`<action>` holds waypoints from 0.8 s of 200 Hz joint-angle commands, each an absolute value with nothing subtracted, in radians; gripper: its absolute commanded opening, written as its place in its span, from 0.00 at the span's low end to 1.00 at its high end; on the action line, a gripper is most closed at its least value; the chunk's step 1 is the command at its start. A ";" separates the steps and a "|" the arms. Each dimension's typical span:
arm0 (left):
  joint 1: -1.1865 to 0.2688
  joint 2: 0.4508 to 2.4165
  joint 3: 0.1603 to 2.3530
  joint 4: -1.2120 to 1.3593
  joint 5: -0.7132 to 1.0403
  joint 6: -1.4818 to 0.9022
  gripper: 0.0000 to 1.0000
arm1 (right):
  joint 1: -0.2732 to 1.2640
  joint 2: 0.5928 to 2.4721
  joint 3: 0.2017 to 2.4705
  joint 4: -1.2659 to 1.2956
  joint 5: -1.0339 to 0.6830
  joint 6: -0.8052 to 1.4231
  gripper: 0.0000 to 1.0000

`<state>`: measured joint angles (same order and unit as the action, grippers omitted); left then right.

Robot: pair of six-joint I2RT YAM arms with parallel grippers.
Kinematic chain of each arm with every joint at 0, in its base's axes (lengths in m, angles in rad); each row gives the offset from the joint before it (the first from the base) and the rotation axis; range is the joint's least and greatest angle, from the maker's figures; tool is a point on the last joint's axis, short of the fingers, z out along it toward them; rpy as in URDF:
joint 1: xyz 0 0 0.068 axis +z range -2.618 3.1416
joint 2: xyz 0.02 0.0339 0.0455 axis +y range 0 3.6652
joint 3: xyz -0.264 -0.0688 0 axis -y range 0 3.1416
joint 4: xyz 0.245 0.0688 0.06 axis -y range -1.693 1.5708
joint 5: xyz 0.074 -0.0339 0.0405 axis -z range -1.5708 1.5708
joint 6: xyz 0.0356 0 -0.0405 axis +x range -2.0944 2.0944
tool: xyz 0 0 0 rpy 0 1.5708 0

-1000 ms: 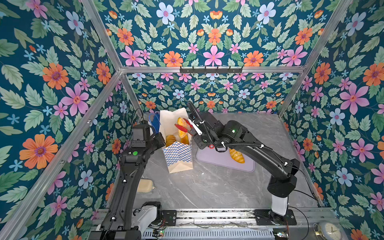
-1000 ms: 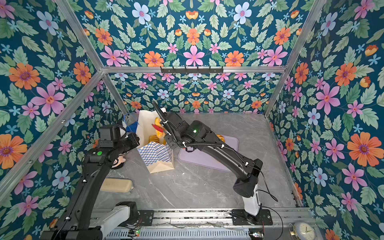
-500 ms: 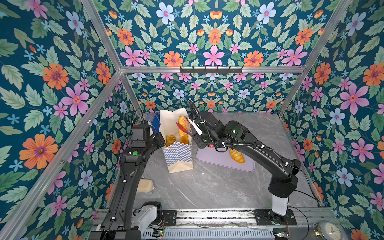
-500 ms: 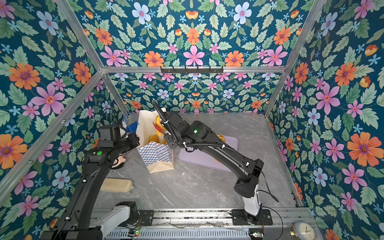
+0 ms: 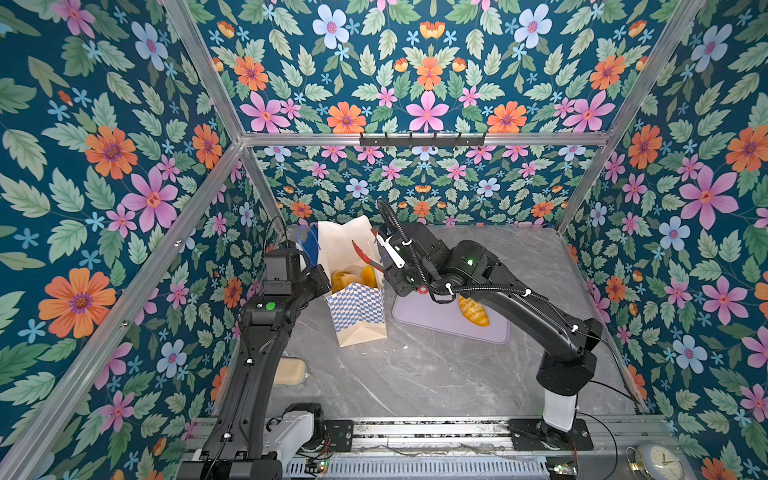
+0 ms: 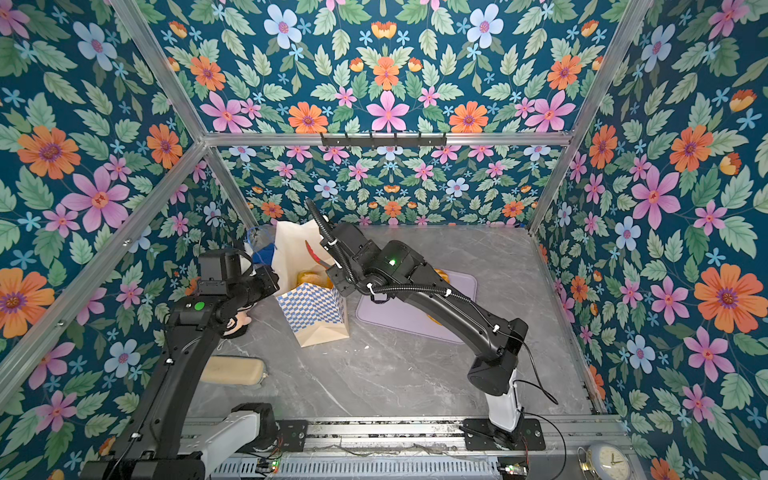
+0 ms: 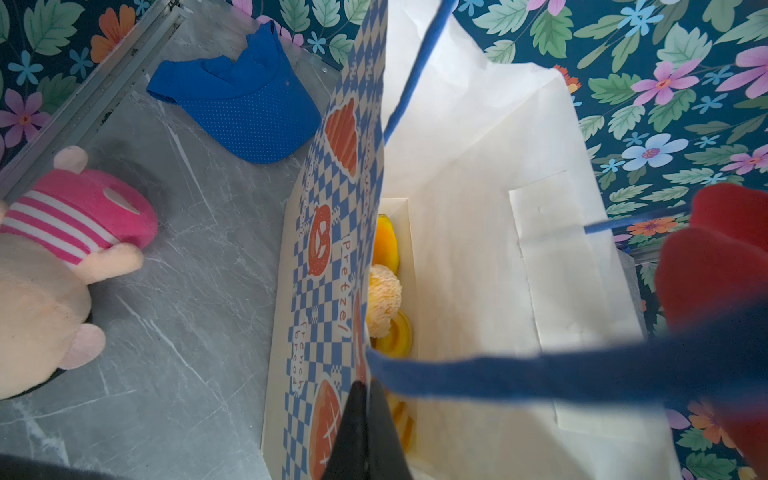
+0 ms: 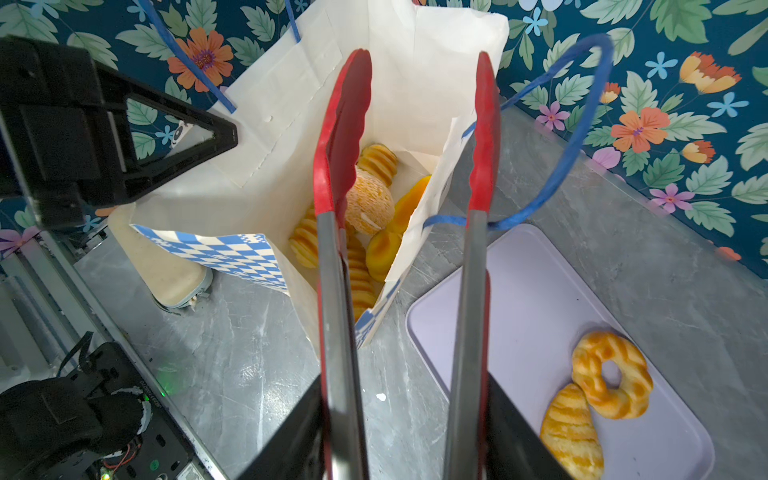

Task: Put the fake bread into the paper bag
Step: 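Lower the sugar-coated bun into the bag and open the right tongs, then withdraw the open right tongs from the bag back over the tray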

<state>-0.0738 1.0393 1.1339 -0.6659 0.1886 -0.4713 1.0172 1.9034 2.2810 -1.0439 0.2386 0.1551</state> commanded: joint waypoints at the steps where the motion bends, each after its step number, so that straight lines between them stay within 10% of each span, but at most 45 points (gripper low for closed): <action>1: -0.074 1.040 1.131 -0.647 0.190 -0.471 0.01 | 1.017 1.892 2.298 -1.006 0.238 0.162 0.54; 160: -0.073 1.040 1.135 -0.650 0.195 -0.472 0.02 | 1.017 1.714 2.186 -0.868 0.295 0.178 0.52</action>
